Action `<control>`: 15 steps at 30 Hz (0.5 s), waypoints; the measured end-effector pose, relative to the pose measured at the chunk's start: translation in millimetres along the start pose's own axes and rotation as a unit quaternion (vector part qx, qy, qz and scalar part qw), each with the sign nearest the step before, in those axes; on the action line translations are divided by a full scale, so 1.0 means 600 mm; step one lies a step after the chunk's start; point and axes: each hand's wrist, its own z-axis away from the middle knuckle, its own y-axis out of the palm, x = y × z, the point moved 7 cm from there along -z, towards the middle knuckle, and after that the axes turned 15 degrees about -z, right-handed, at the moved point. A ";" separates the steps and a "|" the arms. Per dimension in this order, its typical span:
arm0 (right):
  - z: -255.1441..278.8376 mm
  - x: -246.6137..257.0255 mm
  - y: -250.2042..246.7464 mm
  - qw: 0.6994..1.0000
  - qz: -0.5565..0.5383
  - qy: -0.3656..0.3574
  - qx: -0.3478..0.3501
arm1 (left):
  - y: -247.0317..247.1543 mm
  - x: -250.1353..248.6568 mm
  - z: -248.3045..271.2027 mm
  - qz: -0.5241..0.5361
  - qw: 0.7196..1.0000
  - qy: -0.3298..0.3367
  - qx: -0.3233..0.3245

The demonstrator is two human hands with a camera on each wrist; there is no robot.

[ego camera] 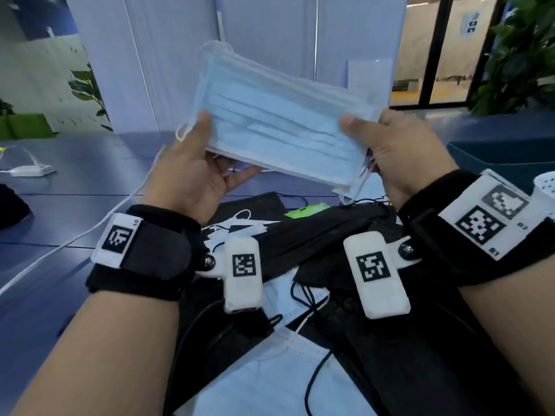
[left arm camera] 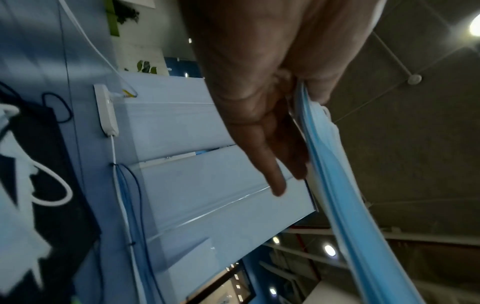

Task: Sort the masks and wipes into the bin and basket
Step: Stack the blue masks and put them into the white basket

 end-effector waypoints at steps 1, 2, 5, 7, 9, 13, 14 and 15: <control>-0.005 -0.004 -0.011 0.999 -0.016 0.007 -0.038 | 0.006 0.007 0.004 -0.037 0.999 -0.016 0.016; -0.007 -0.004 -0.019 0.998 -0.019 0.014 -0.067 | 0.010 0.015 0.009 -0.077 0.996 -0.033 0.036; -0.004 -0.001 -0.028 0.993 0.068 0.023 -0.091 | 0.028 0.031 0.022 -0.151 0.980 -0.076 0.104; -0.004 0.007 -0.025 0.985 0.158 -0.004 -0.069 | 0.031 0.034 0.028 -0.156 0.978 -0.092 0.104; 0.004 0.024 -0.014 0.976 0.207 -0.038 -0.048 | 0.032 0.037 0.029 -0.154 0.979 -0.106 0.083; 0.018 0.057 0.004 0.972 0.228 -0.048 -0.009 | 0.029 0.025 0.027 -0.111 0.989 -0.095 0.017; 0.023 0.059 0.007 0.967 0.253 -0.021 0.015 | 0.028 0.018 0.027 -0.094 0.992 -0.085 0.000; 0.030 0.059 0.009 0.961 0.273 0.016 0.040 | 0.028 0.011 0.026 -0.076 0.994 -0.075 -0.009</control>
